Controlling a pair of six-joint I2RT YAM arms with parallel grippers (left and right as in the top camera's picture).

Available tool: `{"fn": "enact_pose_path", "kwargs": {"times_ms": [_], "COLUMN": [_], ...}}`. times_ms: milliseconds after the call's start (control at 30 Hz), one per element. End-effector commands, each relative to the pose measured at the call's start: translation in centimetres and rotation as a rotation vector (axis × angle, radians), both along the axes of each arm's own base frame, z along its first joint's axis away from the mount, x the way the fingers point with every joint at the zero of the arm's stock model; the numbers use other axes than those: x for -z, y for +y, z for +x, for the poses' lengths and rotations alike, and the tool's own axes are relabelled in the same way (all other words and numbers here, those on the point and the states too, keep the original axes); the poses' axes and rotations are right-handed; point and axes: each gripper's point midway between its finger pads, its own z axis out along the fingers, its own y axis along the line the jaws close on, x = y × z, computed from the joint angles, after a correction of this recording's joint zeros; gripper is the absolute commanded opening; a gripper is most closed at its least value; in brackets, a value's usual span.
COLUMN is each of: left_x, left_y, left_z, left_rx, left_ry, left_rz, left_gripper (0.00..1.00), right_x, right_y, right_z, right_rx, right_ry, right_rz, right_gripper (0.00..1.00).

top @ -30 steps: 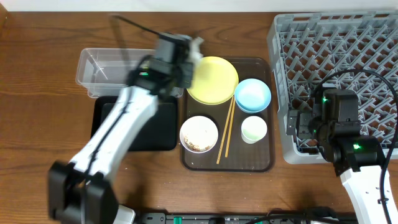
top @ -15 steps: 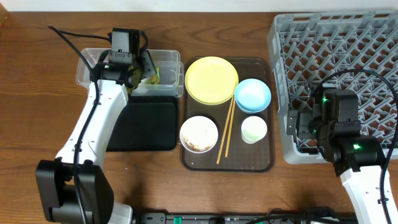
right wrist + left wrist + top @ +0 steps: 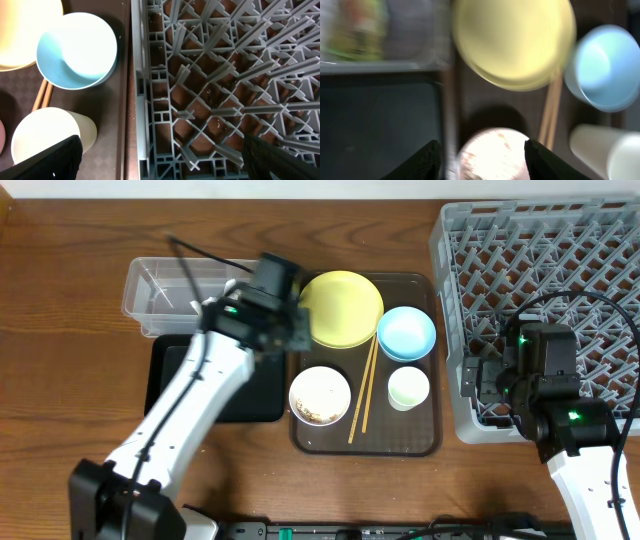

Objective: Sort waste into correct bins and load items into the dishwasher rack
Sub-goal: 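Carry the tissue with the left gripper and drop it into the clear bin, then grasp the rim of the white rice bowl with the left gripper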

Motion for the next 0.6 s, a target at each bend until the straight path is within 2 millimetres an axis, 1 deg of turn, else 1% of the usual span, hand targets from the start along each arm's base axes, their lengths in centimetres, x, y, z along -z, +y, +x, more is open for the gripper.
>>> {"fn": "enact_pose_path", "kwargs": {"times_ms": [0, 133, 267, 400, 533, 567], "left_x": [2.5, 5.1, 7.9, 10.9, 13.0, 13.4], "left_y": [-2.7, -5.4, -7.4, -8.5, -9.0, -9.0], "left_z": [-2.3, -4.8, -6.1, -7.2, -7.6, -7.8], "left_rx": [0.047, 0.063, 0.104, 0.133, 0.148, 0.149], "left_ry": [0.08, 0.159, 0.216, 0.275, 0.306, 0.315], "left_rz": [0.011, 0.031, 0.068, 0.114, 0.142, 0.149], "left_gripper": [0.54, 0.52, 0.52, 0.51, 0.42, 0.38], "right_x": [-0.9, -0.9, -0.9, -0.8, -0.8, -0.8], "right_y": [-0.6, -0.6, -0.6, -0.6, -0.6, -0.6], "right_z": [0.3, 0.3, 0.3, 0.3, 0.3, 0.2], "right_rx": [0.016, 0.016, 0.016, 0.016, 0.015, 0.015], "right_ry": [-0.022, -0.02, -0.02, -0.018, -0.017, -0.016], "right_rz": [-0.01, -0.01, -0.01, -0.01, -0.009, -0.009], "right_gripper": [0.99, 0.99, 0.99, 0.99, 0.99, 0.99]}}
